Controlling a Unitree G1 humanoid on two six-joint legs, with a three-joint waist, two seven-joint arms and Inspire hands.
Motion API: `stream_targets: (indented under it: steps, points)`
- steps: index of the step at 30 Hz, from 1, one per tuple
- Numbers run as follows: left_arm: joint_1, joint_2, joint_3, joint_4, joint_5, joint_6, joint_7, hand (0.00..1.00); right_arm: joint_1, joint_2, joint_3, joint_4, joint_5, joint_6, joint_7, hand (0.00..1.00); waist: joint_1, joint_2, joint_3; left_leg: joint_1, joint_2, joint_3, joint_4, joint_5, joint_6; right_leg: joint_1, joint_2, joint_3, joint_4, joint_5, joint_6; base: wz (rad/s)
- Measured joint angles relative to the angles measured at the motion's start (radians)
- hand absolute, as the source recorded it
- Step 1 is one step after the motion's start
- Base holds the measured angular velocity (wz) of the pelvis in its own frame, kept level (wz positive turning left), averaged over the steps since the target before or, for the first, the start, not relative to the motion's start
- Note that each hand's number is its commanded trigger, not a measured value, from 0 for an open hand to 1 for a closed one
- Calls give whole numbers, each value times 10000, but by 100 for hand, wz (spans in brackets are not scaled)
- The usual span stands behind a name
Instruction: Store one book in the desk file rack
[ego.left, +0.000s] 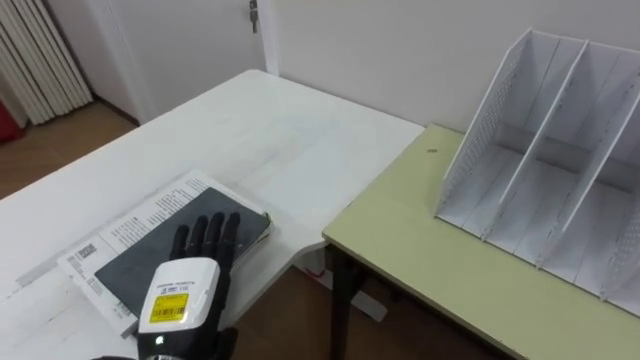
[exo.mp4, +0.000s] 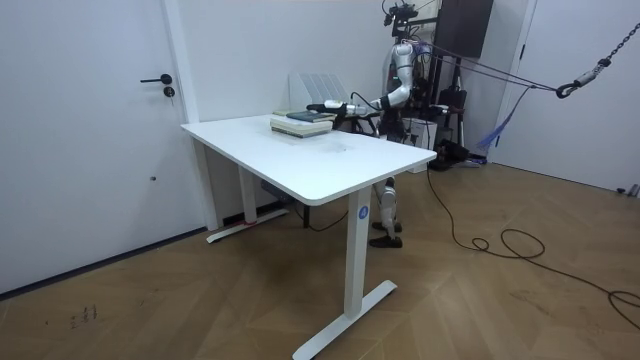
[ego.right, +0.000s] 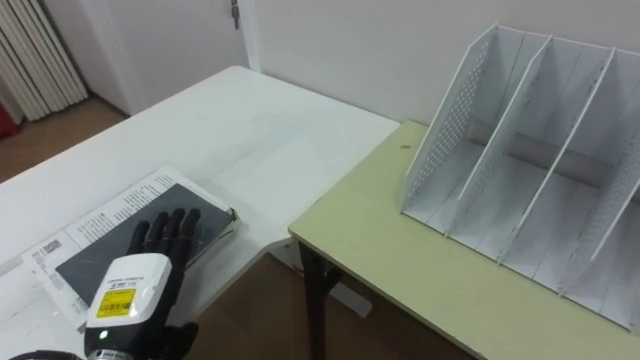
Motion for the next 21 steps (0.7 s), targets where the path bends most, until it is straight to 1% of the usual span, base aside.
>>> stream_targets:
  steps: [13,16,21]
  points:
    - [97,1,37,0,-19,103,2,0,99,-25,-4,-18,-4,9,-128,0,53,16,-10,-3,1,-29,51,0,0,33,-10,-70,8,7,-11,0]
    - [97,-4,37,0,-26,113,2,0,130,-55,0,-38,-4,13,-186,0,96,30,-18,-4,1,-31,51,0,0,34,-8,-72,7,7,-11,0]
    - [105,-52,36,0,-36,114,2,0,195,-110,-2,-82,-4,124,-269,0,211,24,-18,-4,1,-45,50,0,0,41,-10,-85,4,7,-12,0]
